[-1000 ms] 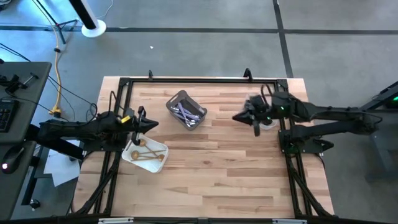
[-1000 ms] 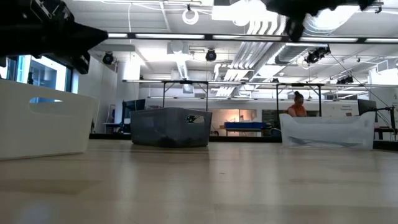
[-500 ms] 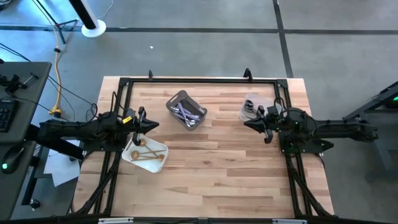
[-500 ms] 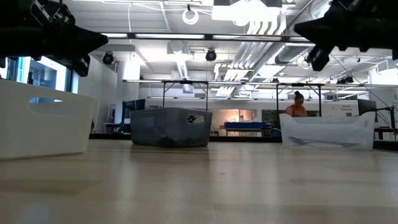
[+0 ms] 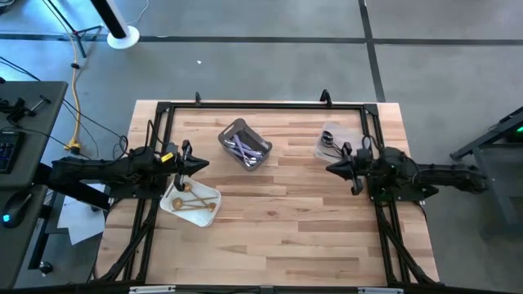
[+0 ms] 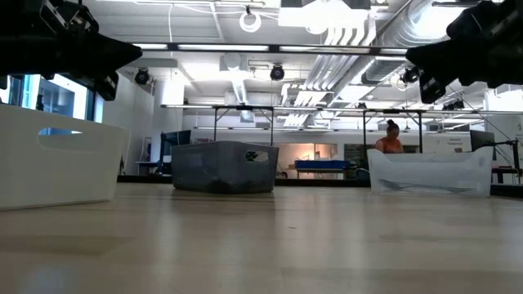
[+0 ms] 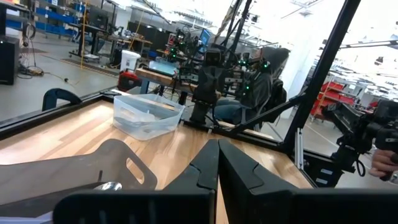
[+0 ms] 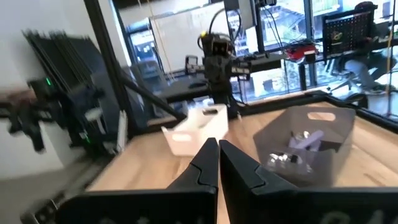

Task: Sort silverware by color (type)
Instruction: Return to Home Position

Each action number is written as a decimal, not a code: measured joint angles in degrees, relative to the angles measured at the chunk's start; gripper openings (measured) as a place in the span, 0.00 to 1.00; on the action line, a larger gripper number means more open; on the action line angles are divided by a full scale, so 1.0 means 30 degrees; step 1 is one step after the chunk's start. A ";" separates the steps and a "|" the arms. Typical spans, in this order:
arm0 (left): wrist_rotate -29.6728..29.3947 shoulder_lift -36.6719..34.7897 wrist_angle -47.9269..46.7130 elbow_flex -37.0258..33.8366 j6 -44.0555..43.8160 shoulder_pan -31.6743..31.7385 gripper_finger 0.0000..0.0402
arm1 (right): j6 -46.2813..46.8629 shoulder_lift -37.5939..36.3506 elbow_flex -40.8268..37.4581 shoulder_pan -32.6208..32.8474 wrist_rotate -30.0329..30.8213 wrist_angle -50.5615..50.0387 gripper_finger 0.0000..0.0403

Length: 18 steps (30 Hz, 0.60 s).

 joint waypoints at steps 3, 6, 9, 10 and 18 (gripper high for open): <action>0.0004 -0.0002 0.0000 0.0000 0.0003 -0.0001 0.00 | -0.1195 -0.0390 0.0000 0.0000 -0.0027 -0.1014 0.00; 0.0006 -0.0002 -0.0007 0.0000 0.0001 0.0002 0.00 | -0.0914 -0.0436 0.0000 0.0000 -0.0029 -0.1967 0.00; 0.0001 -0.0002 -0.0007 0.0000 0.0007 -0.0004 0.00 | 0.0259 -0.0393 0.0000 0.0000 0.0336 -0.3076 0.00; 0.0000 -0.0002 -0.0007 0.0000 0.0005 0.0000 0.00 | 0.0418 -0.0393 0.0000 0.0000 0.0397 -0.3433 0.00; 0.0000 -0.0661 -0.0598 0.0000 0.0007 -0.0005 0.00 | 0.0224 -0.0359 -0.0007 0.0000 0.0456 -0.5152 0.00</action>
